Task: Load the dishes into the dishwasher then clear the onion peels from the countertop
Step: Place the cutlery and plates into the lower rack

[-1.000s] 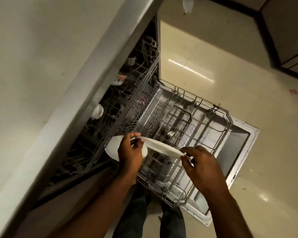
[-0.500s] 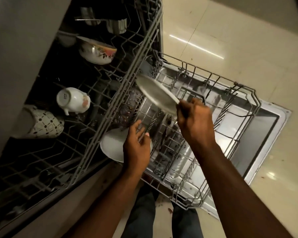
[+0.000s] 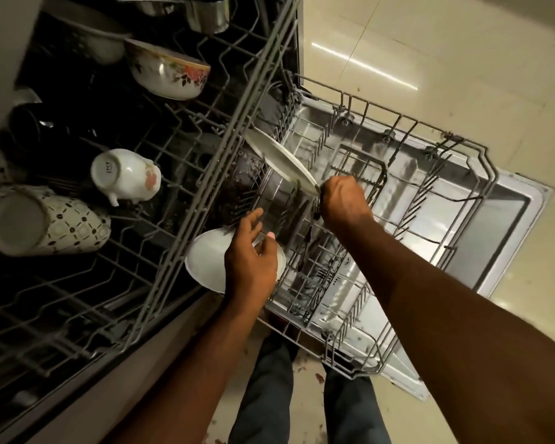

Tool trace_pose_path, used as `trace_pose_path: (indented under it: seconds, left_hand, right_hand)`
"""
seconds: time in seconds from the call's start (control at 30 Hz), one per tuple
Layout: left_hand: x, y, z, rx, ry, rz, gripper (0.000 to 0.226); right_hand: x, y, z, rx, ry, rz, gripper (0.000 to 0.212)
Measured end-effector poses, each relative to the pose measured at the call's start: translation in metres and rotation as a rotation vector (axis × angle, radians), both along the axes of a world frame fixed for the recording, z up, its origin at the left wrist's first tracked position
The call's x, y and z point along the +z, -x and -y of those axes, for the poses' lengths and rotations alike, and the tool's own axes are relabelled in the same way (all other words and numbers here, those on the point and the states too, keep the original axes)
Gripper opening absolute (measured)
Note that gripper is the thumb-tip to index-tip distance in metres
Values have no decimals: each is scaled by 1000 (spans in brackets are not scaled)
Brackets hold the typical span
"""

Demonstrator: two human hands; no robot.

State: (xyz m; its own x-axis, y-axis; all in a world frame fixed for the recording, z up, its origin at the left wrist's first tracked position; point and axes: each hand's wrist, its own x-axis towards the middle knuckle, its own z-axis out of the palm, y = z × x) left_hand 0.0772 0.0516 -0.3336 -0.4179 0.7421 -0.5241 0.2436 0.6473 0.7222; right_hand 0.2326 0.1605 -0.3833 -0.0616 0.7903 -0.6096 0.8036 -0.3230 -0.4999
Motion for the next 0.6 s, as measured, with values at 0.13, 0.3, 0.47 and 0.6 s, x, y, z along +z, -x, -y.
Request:
trace_pose_path:
  seconds: [0.13, 0.3, 0.47, 0.6]
  left_hand:
    - [4, -2, 6, -31, -8, -7, 44]
    - [17, -9, 26, -79, 6, -7, 45]
    - [48, -20, 58, -141, -11, 30, 44]
    - [92, -27, 86, -154, -13, 65, 48]
  right_hand:
    - [-7, -10, 27, 2, 58, 12, 23]
    - [14, -13, 84, 33, 8, -40, 26]
    - [60, -11, 154, 144, -34, -88, 18]
    - [115, -9, 195, 156, -59, -158, 19]
